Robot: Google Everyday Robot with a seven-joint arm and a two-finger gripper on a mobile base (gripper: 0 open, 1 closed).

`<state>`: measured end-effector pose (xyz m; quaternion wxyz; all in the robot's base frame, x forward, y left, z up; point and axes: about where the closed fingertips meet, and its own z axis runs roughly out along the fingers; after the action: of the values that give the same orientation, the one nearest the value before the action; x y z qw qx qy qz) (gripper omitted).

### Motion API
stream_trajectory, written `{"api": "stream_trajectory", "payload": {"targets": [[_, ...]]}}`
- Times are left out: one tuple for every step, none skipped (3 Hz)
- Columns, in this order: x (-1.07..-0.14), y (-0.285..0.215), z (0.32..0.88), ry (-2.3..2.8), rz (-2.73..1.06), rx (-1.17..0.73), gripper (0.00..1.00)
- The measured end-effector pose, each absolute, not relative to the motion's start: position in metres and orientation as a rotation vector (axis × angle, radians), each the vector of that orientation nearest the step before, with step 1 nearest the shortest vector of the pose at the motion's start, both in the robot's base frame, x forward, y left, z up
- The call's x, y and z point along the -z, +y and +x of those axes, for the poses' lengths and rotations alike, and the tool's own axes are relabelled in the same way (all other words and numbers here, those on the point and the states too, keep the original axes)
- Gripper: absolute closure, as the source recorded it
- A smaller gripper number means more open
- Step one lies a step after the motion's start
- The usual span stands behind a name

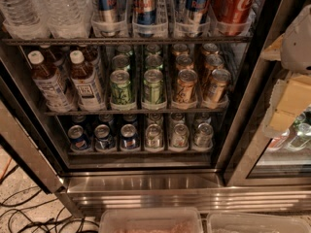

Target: Pick redbull can from top shelf of fridge

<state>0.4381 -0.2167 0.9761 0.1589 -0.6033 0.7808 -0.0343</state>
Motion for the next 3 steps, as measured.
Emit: {"api": "stream_trajectory", "payload": {"targets": [[-0.976,-0.217,0.438,2.231,-1.724,0.097,0.00],[-0.972,-0.214,0.439,2.216,-1.714,0.071,0.00],[-0.954,-0.199,0.433,2.183,-1.695,0.019,0.00]]}}
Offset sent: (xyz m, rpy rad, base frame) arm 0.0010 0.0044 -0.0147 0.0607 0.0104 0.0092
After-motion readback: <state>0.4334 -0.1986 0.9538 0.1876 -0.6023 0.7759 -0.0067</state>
